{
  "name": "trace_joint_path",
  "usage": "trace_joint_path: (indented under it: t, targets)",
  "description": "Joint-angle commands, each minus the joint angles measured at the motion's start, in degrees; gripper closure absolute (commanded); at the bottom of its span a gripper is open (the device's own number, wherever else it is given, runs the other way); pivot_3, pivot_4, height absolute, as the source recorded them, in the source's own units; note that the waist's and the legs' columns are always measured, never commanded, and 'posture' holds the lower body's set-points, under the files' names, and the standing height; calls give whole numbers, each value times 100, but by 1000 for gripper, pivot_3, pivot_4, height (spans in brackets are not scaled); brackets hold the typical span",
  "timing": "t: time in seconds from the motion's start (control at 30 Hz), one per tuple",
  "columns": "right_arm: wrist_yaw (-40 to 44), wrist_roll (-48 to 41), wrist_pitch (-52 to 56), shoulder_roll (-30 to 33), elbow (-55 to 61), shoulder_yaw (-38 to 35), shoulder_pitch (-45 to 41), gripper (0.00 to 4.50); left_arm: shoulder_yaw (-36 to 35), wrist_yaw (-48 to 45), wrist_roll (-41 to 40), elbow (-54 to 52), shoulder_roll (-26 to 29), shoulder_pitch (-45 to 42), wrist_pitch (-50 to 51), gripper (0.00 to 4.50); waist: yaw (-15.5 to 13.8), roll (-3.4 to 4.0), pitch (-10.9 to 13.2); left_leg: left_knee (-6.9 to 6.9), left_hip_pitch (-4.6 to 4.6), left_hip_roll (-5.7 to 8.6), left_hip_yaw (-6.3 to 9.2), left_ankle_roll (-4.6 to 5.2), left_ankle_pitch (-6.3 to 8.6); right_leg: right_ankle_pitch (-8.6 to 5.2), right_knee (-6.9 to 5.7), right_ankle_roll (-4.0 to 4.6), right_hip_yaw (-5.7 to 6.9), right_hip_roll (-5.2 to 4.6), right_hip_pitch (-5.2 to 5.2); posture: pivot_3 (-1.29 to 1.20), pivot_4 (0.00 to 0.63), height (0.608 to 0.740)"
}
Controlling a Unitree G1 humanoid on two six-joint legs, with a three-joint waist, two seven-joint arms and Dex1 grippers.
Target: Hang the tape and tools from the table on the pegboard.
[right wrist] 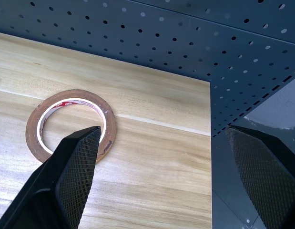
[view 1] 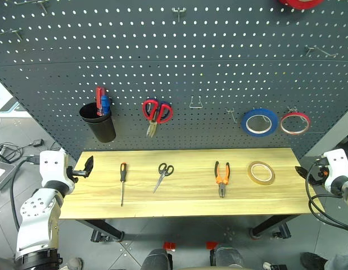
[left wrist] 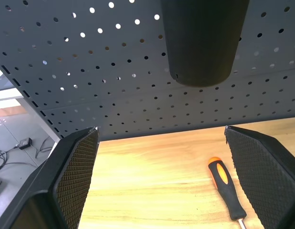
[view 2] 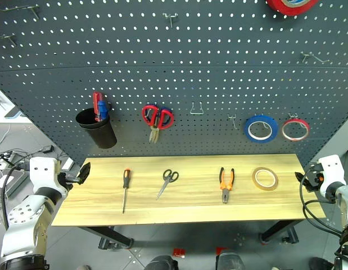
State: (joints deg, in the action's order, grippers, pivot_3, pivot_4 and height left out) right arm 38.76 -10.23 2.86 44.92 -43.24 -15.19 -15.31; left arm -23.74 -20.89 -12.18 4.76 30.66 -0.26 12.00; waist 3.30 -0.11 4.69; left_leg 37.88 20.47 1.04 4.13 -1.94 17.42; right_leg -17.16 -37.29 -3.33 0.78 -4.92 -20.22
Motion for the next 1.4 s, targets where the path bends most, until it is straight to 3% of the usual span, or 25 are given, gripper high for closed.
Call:
trace_joint_path:
  t: [0.03,1.0,1.23,1.4]
  targets:
    - [25,-60,-33,123,173,-131,-113,0,-49,58,114,-1,130,-40,-188,35,0,0,0,0,0,0,0,0,0,0,0,0,0,0,0,-130,84,740]
    - [146,-21,126,4,773,-29,193,0,66,-159,24,-602,131,171,95,35,-5,14,49,0,1,-1,-2,3,2,2,3,-3,-3,0,0,-121,105,740]
    - [101,-86,742,-77,1752,51,546,0,838,-276,361,-1347,269,-599,264,35,-29,7,191,6,5,2,-1,4,2,9,2,-15,-3,-2,1,-153,136,740]
    - [-58,-57,1262,-178,3058,106,1150,0,1596,-1217,183,-1627,412,-637,343,35,25,37,285,1,8,-1,-14,12,7,9,14,-16,-13,-2,-4,-196,162,740]
